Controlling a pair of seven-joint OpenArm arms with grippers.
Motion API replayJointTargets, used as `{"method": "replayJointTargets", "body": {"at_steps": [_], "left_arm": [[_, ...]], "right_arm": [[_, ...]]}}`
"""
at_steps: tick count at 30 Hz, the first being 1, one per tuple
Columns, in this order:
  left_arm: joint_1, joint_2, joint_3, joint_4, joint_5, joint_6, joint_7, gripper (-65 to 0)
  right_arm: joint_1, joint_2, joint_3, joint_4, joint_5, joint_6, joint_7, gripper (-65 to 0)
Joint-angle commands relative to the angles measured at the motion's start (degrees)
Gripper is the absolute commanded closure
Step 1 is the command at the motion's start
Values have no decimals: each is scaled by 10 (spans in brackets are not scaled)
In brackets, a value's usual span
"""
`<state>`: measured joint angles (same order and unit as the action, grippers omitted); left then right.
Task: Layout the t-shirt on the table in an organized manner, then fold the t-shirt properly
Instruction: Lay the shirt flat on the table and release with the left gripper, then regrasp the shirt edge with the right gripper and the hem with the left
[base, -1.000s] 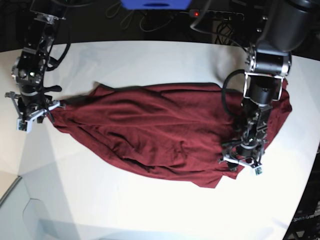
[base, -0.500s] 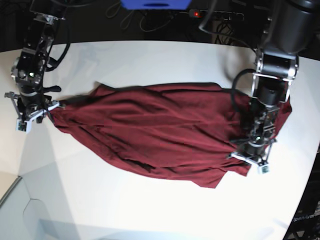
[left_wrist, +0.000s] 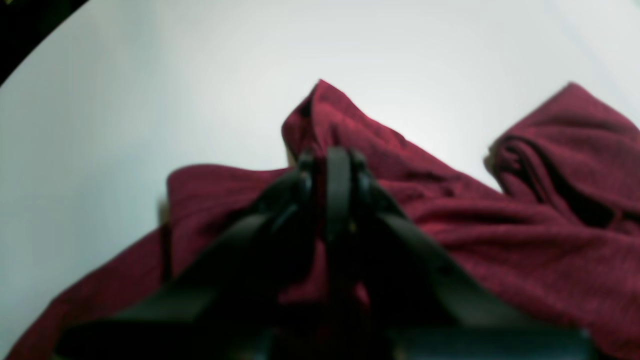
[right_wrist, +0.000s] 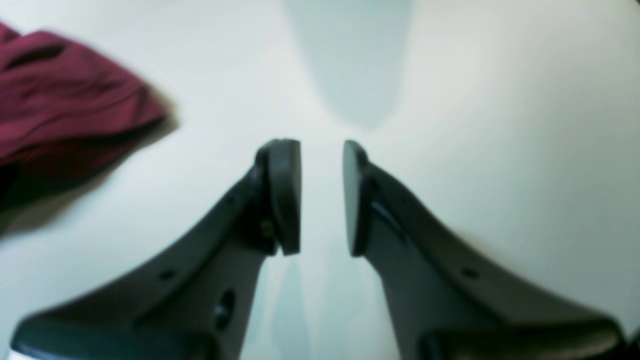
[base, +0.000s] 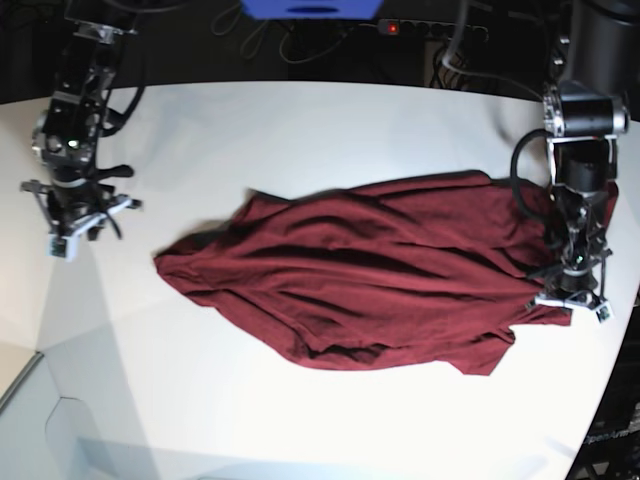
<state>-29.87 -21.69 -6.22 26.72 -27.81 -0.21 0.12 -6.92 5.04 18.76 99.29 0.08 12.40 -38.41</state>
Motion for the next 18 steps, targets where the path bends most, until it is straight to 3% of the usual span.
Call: {"method": "replayJointTargets", "body": {"at_steps": [1,4,10,13,18], "left_arm": [[-11,-8,-2,23,-1,-4,-14,-3],[18,-8,-2,49,1,-4,-14,-3],[31,-8,-2,53,-1,-4,-14,-3],[31,-8,-2,51,-1,-4,-14,-3],[30,-15,-2,51,1,-4,-14,-3]], "right_arm": [[0,5,-9,13,2,21,0,-160],[1,-4,-40,13,2,58,-35,-160],[1,-34,-88,13,2,60,-44,-176],[-2,-53,-105,13,2,60,-44,-238],[-4,-86,-131,10,2,60,-44,-406]]}}
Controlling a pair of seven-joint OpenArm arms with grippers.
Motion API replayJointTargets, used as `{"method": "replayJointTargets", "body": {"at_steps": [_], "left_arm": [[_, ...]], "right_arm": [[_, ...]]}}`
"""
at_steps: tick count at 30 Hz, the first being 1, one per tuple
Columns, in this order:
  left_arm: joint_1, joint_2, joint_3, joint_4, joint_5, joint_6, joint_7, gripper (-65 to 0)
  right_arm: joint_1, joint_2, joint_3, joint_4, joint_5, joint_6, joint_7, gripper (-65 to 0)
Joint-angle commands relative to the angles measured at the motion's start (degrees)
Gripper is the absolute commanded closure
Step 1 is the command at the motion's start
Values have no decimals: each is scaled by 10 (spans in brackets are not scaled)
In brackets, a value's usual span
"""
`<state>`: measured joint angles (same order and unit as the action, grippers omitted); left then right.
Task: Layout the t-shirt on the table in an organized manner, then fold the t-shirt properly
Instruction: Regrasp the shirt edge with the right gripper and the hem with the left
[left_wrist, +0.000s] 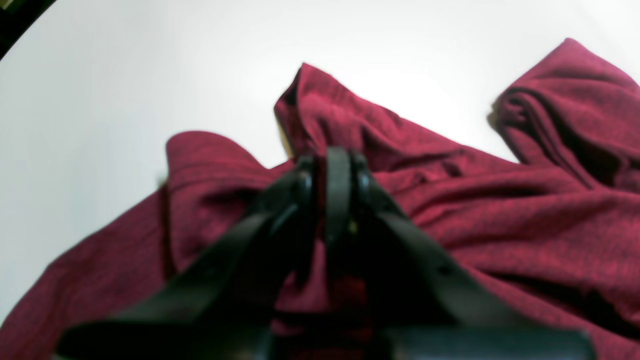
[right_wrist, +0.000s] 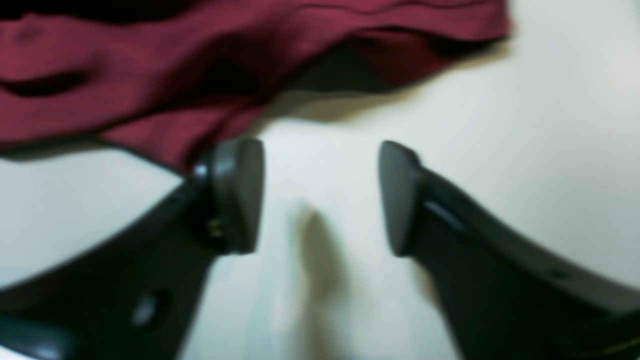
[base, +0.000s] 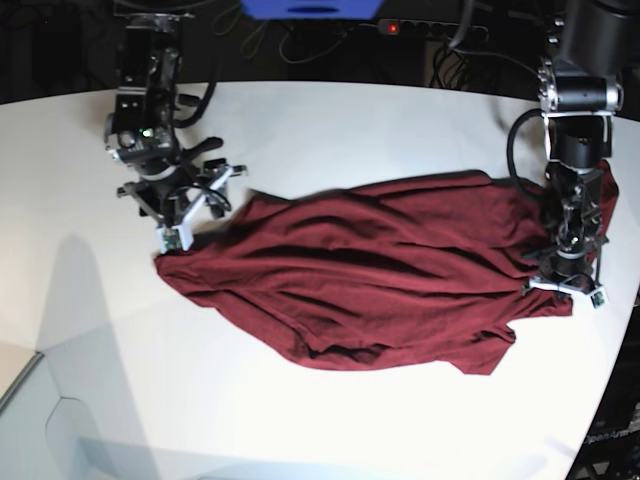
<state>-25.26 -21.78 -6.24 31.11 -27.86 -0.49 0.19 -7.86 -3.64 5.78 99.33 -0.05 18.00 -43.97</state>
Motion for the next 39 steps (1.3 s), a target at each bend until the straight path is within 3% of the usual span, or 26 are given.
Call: {"method": "replayJointTargets", "body": {"at_steps": [1,9,19,21,24,26,29,33,39], "left_arm": [[-16,-18,-2,7,-1,-1,-15,-3],[-17,-23,-2,6,-1,-1,-15,-3],[-17,-24,-2,6,-1,-1,-15,-3],[-17,-30,-2,6,-1,-1,-15,-3],[-17,-33,-2,6,-2,-1,-15,-3],[-17,-36,-2,6,-2,-1,-15,-3],[-16,-44,-2,6,-2,0,-15,-4],[-19,-52,-3,7,-3,1,-16,-4],[-22,-57,-29,12,-3,2,-15,-5]], "right_arm": [[2,-4,-5,9,4,4,11,-429],[-6,-12,-52,-2,4,4,14,-454],[22,-31,-52,-76,5,4,39,-449],[31,-41,-50,-86,5,4,47,-414],[42,-45,-51,-108,5,4,49,-310],[47,-45,-51,-127,5,4,49,-218],[47,-44,-48,-142,5,4,49,-20],[23,-41,-48,-114,5,4,44,0],[-57,-41,-52,37,5,4,46,0]]}}
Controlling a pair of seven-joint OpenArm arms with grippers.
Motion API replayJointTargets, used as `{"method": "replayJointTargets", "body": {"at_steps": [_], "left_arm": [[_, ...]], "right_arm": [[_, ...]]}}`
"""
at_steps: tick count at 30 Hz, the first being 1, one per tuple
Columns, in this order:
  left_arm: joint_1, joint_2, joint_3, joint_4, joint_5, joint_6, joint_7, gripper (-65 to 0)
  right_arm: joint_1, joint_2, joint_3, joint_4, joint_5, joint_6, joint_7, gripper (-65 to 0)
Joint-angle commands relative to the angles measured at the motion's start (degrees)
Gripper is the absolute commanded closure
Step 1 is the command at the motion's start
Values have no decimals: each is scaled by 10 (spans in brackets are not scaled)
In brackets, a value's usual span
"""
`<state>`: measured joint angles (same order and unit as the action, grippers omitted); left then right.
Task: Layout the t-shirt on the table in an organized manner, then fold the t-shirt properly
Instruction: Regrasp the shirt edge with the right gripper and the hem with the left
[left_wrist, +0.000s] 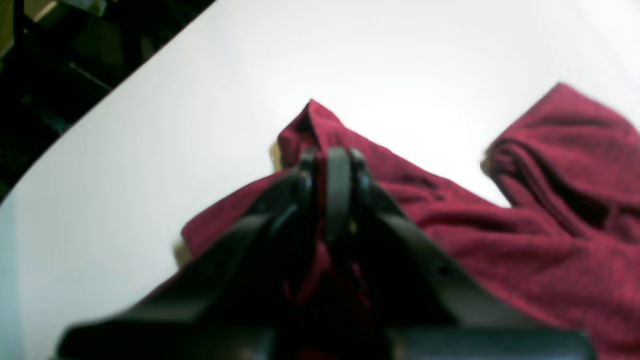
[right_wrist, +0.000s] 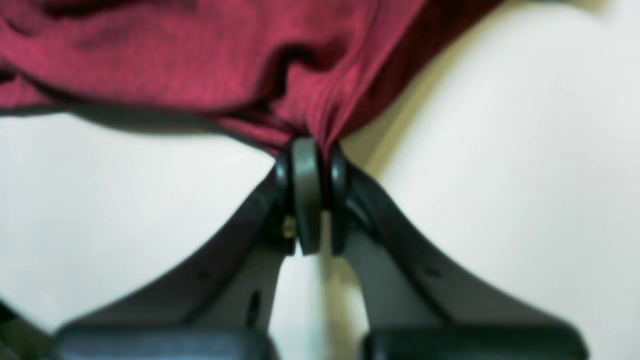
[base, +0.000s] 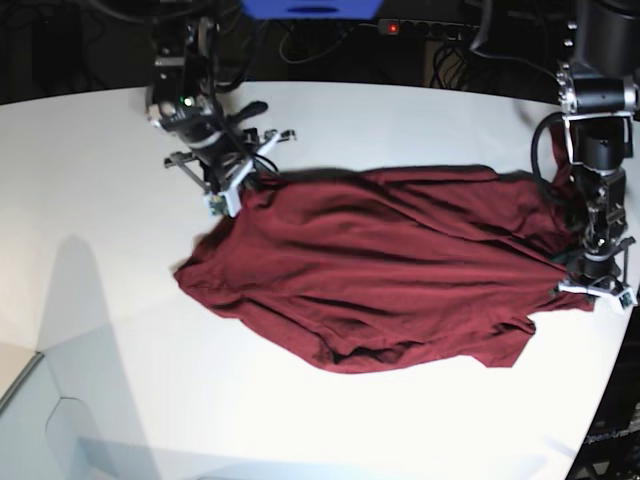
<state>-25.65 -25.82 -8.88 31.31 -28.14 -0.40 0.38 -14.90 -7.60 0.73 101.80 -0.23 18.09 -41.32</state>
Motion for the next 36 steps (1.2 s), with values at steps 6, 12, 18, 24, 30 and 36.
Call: {"method": "replayJointTargets", "body": {"at_steps": [6,12,18,24,30,36], "left_arm": [[-34,-18,-28,10,0,-1,-17,-5],[-35,-25,-28,11,1,-1,-17,-5],[-35,-26,-28,11,1,-1,-17,-5],[-38,-27,-28,13,1,-1,-17,-5],[-32,-28,-28,69,1,1,-17,-10],[-6,-45,-29,120,0,-1,-16,-59]], "right_arm": [[-38,0,-3,95,5,5,18,0],[-39,16,-3,52,5,5,-5,0],[-50,16,-13,37,5,5,-10,0],[-54,36,-84,24,5,5,-11,0],[-51,35,-96,-5,5,5,-7,0],[-48,36,-92,-6,4,5,-7,0]]}}
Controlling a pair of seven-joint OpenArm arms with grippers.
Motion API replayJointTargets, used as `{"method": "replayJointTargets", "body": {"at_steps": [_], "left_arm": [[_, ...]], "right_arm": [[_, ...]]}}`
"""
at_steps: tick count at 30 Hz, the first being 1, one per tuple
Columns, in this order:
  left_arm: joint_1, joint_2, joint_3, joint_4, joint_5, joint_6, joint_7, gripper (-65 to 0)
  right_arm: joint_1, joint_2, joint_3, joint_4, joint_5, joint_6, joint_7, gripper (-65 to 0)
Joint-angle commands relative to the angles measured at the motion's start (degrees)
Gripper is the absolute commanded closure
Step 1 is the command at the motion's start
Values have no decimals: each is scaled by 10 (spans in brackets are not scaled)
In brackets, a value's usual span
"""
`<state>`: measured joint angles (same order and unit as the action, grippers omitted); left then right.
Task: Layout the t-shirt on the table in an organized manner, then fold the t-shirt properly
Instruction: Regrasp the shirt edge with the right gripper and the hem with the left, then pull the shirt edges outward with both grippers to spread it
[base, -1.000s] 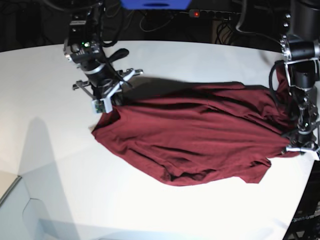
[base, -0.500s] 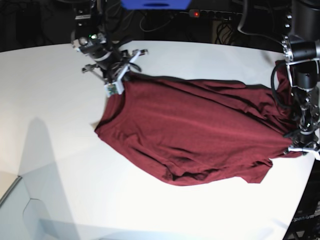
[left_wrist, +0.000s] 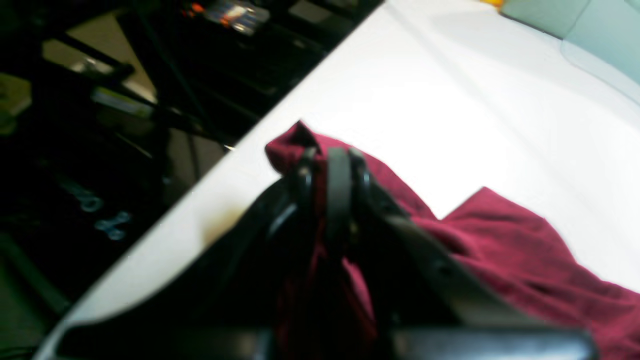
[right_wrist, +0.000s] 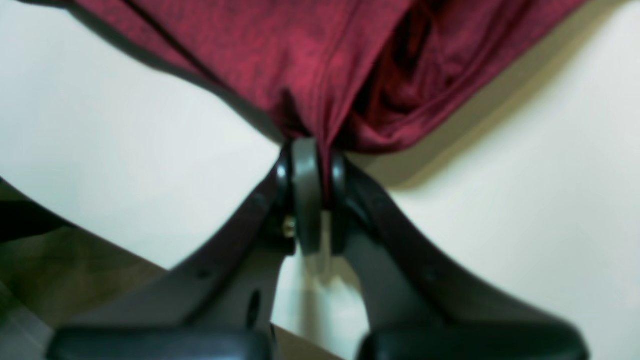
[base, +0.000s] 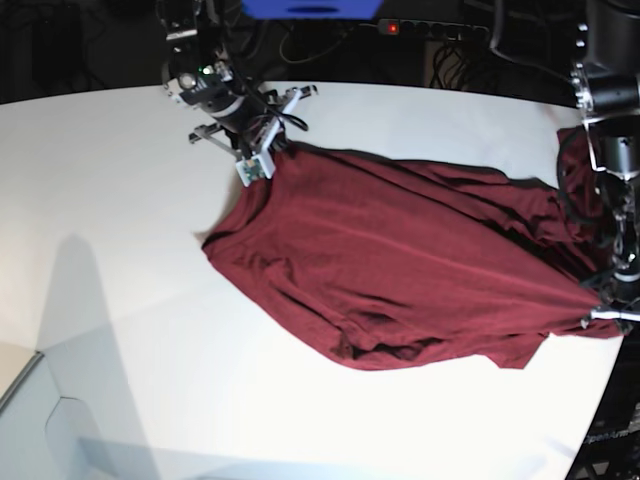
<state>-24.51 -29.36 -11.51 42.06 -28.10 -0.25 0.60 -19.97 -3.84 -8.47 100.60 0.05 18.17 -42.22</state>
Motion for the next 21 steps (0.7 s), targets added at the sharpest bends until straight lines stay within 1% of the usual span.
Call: {"method": "replayJointTargets", "body": {"at_steps": [1,3,4,6,7,11,12,14,16,18,21], "left_arm": [[-14,-10,-2,20,-1,-2,-18,-106],[-1,-10,-2,36,-1,0,-18,-205],[3,-10,-2,43,-1,0,-18,-245],[8,-10,-2,49,-1,0,-18,-310],[8,-10,-2,49,-1,0,-18,-322],[19,-10,-5,54,-1,0,-18,-325],[21,-11,-17,63,-1,0,-18,-325],[52,-10,-59,89,-1,0,-14,-325],[76,-7,-107,133,-1,-3,16,-325],[95,-2,-154,183,-1,-4,65,-325],[122,21,-221,257,-1,-4,139,-325]], "right_arm": [[3,-1,0,6,2,4,2,0],[4,3,0,7,2,4,2,0],[4,6,0,8,2,4,2,0],[4,8,0,8,2,4,2,0],[5,8,0,8,2,4,3,0],[11,10,0,8,2,4,3,0],[12,10,0,9,2,4,3,0],[12,10,0,9,2,4,3,0],[13,10,0,9,2,4,3,0],[15,10,0,9,2,4,3,0],[22,9,0,9,2,4,3,0]]}}
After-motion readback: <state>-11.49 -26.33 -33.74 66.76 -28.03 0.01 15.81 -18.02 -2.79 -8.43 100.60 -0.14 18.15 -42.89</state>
